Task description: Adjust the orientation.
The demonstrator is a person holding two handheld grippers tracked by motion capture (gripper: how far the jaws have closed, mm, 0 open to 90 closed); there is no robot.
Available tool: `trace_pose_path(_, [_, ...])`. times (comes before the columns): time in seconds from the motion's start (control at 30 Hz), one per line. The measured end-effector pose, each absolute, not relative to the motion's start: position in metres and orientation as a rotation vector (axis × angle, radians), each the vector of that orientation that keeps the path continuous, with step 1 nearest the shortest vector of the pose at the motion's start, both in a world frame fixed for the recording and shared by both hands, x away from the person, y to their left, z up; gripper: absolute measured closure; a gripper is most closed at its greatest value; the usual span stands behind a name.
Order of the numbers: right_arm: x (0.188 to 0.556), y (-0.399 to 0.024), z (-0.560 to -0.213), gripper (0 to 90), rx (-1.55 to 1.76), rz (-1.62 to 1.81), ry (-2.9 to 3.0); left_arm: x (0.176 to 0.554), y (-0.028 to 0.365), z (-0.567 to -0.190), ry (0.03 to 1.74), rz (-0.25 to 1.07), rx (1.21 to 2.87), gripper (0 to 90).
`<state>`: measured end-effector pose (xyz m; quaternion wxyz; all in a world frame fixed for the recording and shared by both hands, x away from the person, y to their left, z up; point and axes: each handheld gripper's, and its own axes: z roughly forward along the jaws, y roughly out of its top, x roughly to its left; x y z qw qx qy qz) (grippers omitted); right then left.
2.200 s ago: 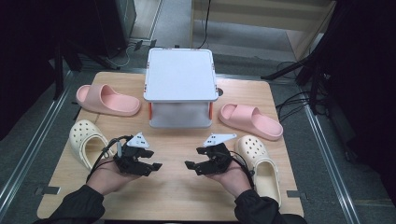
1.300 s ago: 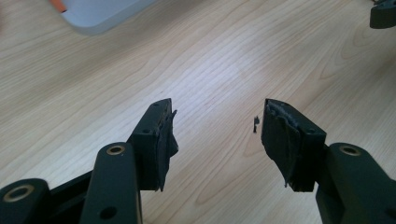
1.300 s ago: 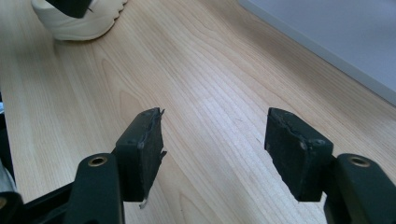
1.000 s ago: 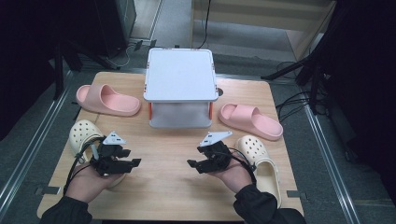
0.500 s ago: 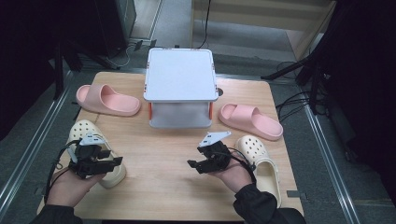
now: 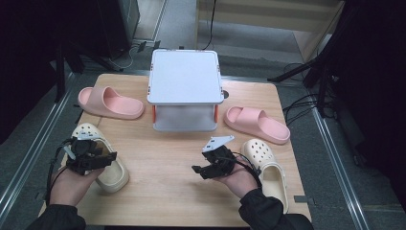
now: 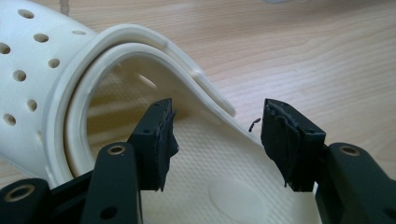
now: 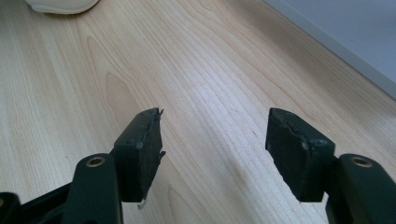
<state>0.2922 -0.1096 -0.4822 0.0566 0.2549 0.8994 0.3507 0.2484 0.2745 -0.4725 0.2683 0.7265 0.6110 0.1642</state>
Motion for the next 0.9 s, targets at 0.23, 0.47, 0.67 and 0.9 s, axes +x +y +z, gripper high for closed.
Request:
trace_pose_path(0.23, [0.29, -0.109, -0.483, 36.2, 0.764, 1.067, 2.732, 0.263, 0.276, -0.479, 1.693, 0.446, 1.937, 41.9])
trace_pose_path(0.47, [0.288, -0.113, -0.483, 36.2, 0.772, 1.064, 2.727, 0.272, 0.269, -0.482, 1.721, 0.47, 1.961, 43.1])
trace_pose_path(0.67, [0.287, -0.118, -0.483, 36.2, 0.792, 1.062, 2.712, 0.275, 0.268, -0.481, 1.73, 0.471, 1.97, 46.2])
trace_pose_path(0.9, [0.285, -0.122, -0.482, 36.2, 0.808, 1.054, 2.701, 0.275, 0.276, -0.48, 1.736, 0.4, 1.931, 53.6])
